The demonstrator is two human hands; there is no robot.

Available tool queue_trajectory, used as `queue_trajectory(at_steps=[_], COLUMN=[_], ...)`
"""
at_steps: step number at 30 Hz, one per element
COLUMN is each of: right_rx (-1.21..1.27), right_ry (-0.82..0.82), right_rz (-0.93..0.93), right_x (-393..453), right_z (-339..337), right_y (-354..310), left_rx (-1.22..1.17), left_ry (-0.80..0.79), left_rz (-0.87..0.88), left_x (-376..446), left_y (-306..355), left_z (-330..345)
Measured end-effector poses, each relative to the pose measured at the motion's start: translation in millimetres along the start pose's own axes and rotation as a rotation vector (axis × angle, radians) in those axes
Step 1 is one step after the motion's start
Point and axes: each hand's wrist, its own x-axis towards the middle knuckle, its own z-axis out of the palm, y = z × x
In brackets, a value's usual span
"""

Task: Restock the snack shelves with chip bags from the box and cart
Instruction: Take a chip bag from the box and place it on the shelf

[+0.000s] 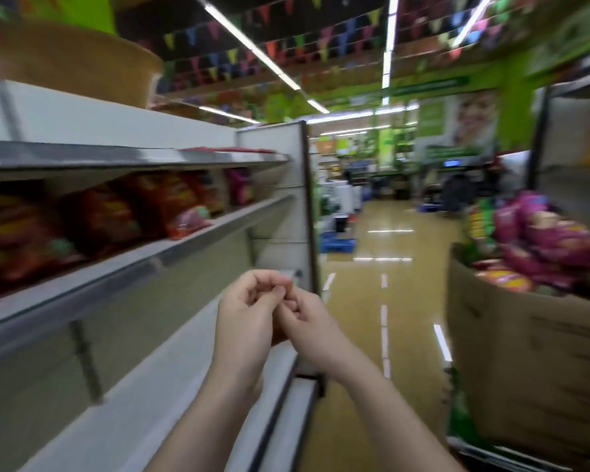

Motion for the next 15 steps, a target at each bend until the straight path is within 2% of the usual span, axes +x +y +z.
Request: queue_trajectory(at_steps=[5,8,15], right_rx=[-0.137,-0.183,-0.271], right_ry=[0.172,0.336,0.905], right_rz=[0.102,0.123,0.098], right_x=[-10,-20,-41], right_z=[-128,-184,-286], right_y=[48,67,88], left_rx=[-0.063,-0.062,-0.077], left_ry=[-0.219,-0.334,-0.572], left_rz=[-0.127,-0.171,-0.228], left_x=[33,48,93], left_y=[-63,-84,-120], left_z=[114,164,249])
